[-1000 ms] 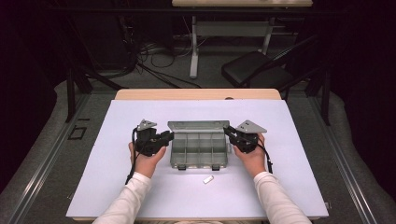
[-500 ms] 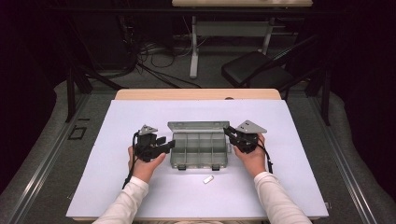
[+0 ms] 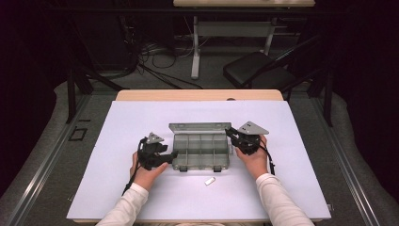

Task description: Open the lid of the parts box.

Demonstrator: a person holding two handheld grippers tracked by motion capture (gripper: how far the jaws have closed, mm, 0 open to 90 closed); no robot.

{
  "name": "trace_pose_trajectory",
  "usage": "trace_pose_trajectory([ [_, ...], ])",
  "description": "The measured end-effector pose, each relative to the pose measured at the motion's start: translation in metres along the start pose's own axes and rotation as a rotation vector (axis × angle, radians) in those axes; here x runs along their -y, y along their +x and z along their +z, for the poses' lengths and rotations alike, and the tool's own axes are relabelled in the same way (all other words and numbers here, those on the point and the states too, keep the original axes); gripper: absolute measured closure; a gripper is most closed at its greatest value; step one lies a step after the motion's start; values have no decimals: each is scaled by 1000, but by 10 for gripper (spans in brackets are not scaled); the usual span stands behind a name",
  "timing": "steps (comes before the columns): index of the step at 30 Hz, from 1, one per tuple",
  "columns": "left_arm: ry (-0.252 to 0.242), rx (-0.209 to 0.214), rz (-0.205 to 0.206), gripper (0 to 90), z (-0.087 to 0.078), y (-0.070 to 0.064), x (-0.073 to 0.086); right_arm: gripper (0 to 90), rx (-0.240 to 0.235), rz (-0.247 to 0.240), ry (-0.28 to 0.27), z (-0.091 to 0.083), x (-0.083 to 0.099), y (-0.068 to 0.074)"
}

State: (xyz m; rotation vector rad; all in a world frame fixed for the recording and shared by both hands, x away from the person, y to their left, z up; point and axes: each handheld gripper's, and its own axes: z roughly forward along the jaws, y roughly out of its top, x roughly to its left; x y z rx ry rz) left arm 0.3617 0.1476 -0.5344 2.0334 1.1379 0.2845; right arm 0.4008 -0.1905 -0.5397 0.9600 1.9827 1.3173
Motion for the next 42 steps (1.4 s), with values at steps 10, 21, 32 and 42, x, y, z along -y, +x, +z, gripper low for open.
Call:
trace_pose_trajectory([
  [10,48,7,51,427,16,-4,5,804,3,-3,3,0,0,1],
  [21,38,-9,115,418,24,-6,7,800,7,-7,9,0,0,2],
  [32,56,-46,133,411,32,-5,8,798,8,-8,14,1,1,3],
  [42,45,-22,138,432,33,-3,9,796,8,-3,15,1,1,3],
])
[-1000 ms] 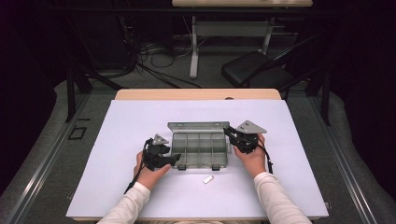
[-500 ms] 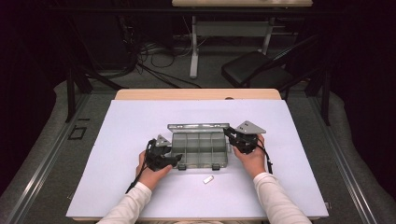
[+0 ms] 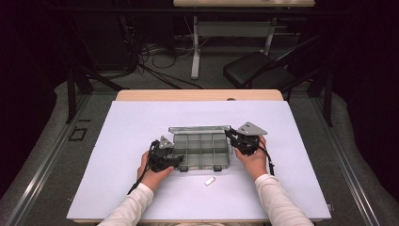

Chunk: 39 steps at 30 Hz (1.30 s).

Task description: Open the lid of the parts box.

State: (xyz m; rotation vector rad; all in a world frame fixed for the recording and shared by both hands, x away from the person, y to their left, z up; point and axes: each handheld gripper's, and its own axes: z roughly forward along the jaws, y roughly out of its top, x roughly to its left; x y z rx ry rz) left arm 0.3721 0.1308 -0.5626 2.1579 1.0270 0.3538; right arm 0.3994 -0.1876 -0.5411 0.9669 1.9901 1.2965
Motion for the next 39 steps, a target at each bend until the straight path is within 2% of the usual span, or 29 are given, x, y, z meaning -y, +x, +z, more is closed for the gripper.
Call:
trace_pose_trajectory([
  [20,-25,-5,-4,421,2,-1,2,798,17,5,2,1,-1,1],
  [28,-27,-8,-5,421,2,-1,2,801,33,35,8,2,-3,3],
  [31,-26,-6,-7,420,2,-1,2,802,43,61,10,3,-3,4],
  [35,-26,-6,-4,421,1,0,2,812,64,137,21,4,-5,6],
  [36,-26,-6,-4,420,1,0,2,812,64,137,21,4,-5,6],
  [37,-26,-6,-5,420,1,0,3,817,82,176,20,4,-6,8],
  [39,-27,-6,-5,420,2,0,3,822,104,193,25,5,-7,9],
])
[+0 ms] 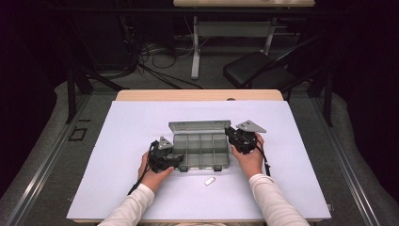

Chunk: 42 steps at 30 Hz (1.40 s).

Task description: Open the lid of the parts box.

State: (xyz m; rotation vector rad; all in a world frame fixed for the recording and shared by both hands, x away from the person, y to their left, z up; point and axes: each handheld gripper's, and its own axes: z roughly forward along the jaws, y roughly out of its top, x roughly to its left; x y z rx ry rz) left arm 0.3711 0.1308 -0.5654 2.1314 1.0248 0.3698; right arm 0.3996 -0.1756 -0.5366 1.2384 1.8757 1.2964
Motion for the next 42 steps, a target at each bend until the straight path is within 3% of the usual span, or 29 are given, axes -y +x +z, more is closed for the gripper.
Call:
trace_pose_trajectory([
  [5,-5,-1,-3,419,0,0,0,834,40,46,1,1,-1,5],
  [14,-8,-1,-2,417,1,0,1,844,62,106,-6,2,-2,7],
  [42,-10,1,1,415,1,0,1,869,107,148,48,15,-15,6],
])
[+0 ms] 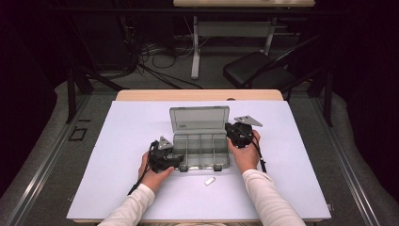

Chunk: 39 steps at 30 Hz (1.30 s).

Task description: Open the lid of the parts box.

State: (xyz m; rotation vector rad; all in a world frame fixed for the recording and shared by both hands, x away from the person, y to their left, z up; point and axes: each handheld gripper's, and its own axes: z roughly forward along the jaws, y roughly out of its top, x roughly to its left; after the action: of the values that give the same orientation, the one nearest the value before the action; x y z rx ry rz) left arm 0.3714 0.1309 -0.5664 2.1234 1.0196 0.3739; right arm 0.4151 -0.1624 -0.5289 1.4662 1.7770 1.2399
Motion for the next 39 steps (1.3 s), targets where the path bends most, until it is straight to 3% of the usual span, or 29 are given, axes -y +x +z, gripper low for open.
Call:
trace_pose_trajectory([
  [14,-1,0,-2,414,0,0,0,877,25,1,28,8,-5,0],
  [39,-1,4,-1,411,0,1,0,882,28,31,83,22,-13,-4],
])
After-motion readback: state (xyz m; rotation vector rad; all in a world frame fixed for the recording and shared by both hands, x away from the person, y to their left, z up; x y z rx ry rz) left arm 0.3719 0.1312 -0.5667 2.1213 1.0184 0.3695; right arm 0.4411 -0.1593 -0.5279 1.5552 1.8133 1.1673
